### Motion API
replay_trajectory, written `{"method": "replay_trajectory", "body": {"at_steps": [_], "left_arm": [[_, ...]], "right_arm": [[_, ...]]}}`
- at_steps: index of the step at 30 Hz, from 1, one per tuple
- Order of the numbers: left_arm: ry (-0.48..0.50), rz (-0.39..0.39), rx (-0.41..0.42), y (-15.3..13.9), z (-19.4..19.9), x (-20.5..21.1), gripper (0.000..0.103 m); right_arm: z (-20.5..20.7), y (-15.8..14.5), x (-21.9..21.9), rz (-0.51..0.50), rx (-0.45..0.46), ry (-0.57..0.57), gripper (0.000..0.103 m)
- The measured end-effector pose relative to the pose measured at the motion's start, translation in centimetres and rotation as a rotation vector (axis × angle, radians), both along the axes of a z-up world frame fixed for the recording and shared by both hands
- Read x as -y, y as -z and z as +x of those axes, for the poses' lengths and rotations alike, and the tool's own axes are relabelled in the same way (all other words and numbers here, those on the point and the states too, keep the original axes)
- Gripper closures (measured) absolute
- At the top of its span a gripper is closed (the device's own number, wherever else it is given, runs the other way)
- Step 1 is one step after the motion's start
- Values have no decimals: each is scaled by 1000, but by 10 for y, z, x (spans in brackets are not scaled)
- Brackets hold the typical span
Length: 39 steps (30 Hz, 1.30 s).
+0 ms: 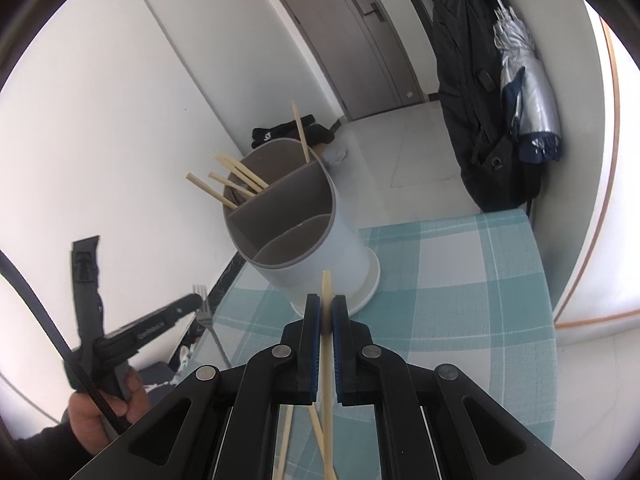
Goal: Organize utensils
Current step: 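Lift the fork and chopstick with both grippers up toward the caddy, then lower the fork and chopstick into the caddy and open both grippers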
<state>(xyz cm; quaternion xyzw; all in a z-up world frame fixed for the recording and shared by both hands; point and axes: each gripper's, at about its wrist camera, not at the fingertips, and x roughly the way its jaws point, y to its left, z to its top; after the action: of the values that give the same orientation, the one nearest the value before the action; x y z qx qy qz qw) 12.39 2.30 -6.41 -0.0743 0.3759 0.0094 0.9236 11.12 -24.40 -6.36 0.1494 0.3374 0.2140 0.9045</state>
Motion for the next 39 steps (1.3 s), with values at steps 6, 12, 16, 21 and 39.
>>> {"method": "replay_trajectory", "body": {"at_steps": [6, 12, 16, 21, 39], "left_arm": [[28, 6, 109, -28, -25, 9, 103], [65, -3, 145, -43, -38, 19, 103], [87, 7, 159, -51, -45, 26, 103], [118, -13, 181, -71, -52, 30, 103], [124, -94, 326, -156, -18, 31, 103]], "right_arm": [[-11, -9, -4, -15, 50, 13, 98], [-20, -14, -6, -15, 69, 39, 98], [-25, -21, -7, -15, 82, 52, 98], [-28, -41, -7, -10, 128, 64, 98], [19, -165, 1, 22, 336, 82, 98]]}}
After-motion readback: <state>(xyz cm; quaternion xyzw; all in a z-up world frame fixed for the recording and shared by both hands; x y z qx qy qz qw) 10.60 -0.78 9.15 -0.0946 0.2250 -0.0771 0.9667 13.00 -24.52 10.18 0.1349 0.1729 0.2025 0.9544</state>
